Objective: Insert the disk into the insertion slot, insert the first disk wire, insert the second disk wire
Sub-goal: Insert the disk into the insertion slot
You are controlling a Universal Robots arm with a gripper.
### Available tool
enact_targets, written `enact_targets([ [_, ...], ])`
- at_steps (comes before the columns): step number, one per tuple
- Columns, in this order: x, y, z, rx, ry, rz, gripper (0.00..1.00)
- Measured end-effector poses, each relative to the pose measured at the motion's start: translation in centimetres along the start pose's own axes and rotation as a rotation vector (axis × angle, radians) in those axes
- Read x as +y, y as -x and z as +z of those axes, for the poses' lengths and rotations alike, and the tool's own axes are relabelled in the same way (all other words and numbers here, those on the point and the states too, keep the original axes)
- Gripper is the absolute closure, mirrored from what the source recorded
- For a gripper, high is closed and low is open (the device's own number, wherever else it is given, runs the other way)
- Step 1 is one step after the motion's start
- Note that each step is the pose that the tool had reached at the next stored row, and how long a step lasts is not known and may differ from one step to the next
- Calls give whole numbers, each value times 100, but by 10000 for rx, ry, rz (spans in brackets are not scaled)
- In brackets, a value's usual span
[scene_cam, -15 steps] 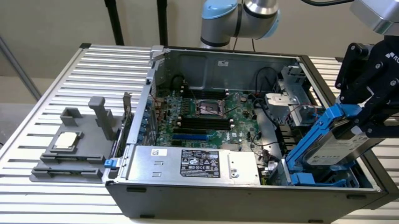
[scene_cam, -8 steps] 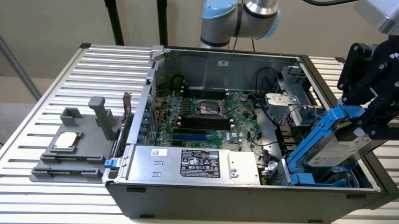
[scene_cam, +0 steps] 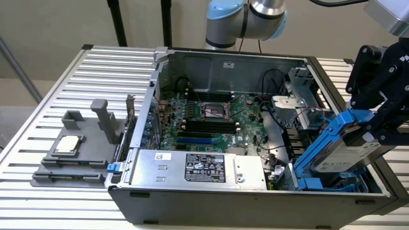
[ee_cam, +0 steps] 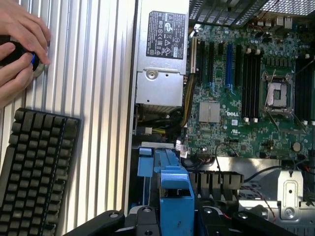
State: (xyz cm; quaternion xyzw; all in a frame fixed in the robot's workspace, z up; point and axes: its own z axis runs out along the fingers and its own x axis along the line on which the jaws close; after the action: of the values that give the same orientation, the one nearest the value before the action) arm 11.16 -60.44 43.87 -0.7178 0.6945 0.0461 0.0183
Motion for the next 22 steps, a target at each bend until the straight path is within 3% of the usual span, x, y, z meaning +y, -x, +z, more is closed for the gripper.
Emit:
enact_targets([
  [22, -2, 39, 87, 10, 33, -205, 67],
])
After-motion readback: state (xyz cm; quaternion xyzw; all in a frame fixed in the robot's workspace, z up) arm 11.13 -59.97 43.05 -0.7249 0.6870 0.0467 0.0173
